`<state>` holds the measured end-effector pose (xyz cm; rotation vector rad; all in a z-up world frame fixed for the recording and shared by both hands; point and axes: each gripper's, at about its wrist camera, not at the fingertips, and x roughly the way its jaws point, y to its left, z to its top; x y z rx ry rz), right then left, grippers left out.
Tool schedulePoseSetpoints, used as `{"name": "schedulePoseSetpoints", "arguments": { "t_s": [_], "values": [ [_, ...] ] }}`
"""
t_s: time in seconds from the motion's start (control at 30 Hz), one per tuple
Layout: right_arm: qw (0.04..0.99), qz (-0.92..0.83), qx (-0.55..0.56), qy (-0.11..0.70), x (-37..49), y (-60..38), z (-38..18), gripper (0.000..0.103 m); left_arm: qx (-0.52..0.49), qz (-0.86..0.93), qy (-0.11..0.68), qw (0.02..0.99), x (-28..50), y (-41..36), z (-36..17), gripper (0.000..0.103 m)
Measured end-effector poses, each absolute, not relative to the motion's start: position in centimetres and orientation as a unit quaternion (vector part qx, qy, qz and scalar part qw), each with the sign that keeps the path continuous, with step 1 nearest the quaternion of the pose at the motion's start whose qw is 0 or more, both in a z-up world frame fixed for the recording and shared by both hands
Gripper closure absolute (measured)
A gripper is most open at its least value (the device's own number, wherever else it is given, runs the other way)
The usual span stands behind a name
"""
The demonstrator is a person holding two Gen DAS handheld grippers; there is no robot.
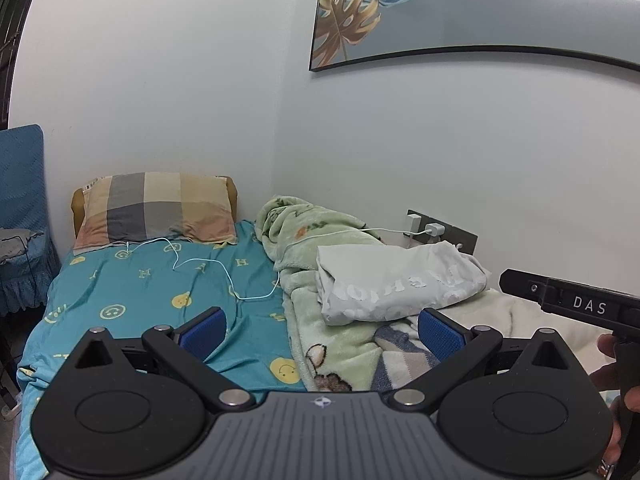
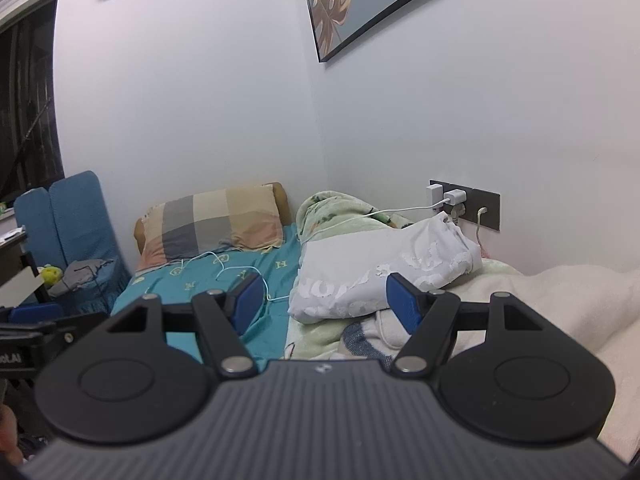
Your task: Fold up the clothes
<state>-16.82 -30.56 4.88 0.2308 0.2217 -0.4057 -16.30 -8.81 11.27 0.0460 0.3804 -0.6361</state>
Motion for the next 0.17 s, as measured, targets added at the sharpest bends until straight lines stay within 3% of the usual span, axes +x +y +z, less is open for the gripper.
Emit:
{"name": "schedulePoseSetpoints", "arguments": {
  "t_s": [0.17],
  "values": [
    [0.966,-0.201,0.110,0.118,-16.67,-30.29,4.60,0.033,0.026,-0.313,0.183,0.932,-16.57,-8.83,11.29,0.000]
  ]
}}
